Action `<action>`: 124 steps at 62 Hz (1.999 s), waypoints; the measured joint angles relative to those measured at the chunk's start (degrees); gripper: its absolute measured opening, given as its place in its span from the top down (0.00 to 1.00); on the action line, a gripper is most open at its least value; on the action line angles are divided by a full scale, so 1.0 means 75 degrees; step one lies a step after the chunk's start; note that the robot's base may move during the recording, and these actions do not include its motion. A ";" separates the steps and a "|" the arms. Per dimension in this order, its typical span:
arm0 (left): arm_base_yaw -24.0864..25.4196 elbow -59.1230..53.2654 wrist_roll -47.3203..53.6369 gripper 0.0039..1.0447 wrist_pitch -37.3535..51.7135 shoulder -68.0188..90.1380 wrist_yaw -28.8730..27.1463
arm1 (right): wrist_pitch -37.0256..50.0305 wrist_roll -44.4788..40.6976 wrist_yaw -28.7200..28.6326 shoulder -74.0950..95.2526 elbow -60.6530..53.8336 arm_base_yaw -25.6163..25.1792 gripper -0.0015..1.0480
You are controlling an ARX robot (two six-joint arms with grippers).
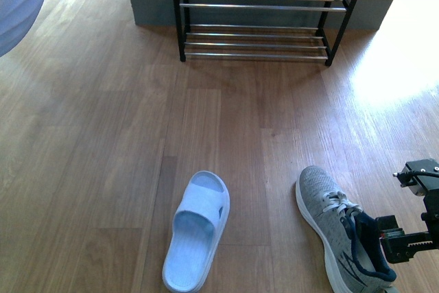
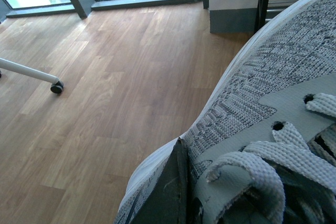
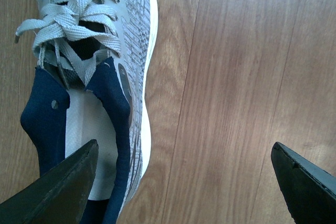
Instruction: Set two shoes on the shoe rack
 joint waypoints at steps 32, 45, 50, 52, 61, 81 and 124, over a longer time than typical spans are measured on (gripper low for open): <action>0.0000 0.0000 0.0000 0.99 0.0000 0.0000 0.0000 | -0.0670 0.0557 -0.0157 0.0580 0.0393 0.0221 0.09; 0.0000 0.0000 0.0000 0.99 0.0000 0.0000 0.0000 | -0.0662 0.0930 -0.0181 0.0734 0.0787 0.0323 0.09; 0.0000 0.0000 0.0000 0.99 0.0000 0.0000 0.0000 | -0.0577 0.1000 -0.0207 0.0860 0.0944 0.0344 0.09; 0.0000 0.0000 0.0000 0.99 0.0000 0.0000 0.0000 | -0.0507 0.1020 -0.0207 0.0927 0.1000 0.0353 0.09; 0.0000 0.0000 0.0000 0.99 0.0000 0.0000 0.0000 | -0.0396 0.1119 -0.0201 0.1291 0.1300 0.0347 0.09; 0.0000 0.0000 0.0000 0.99 0.0000 0.0000 0.0000 | -0.0146 0.1198 -0.0003 0.1594 0.1475 0.0356 0.28; 0.0000 0.0000 0.0000 0.99 0.0000 0.0000 0.0000 | 0.0125 0.1751 -0.0096 0.1644 0.1434 0.0659 0.99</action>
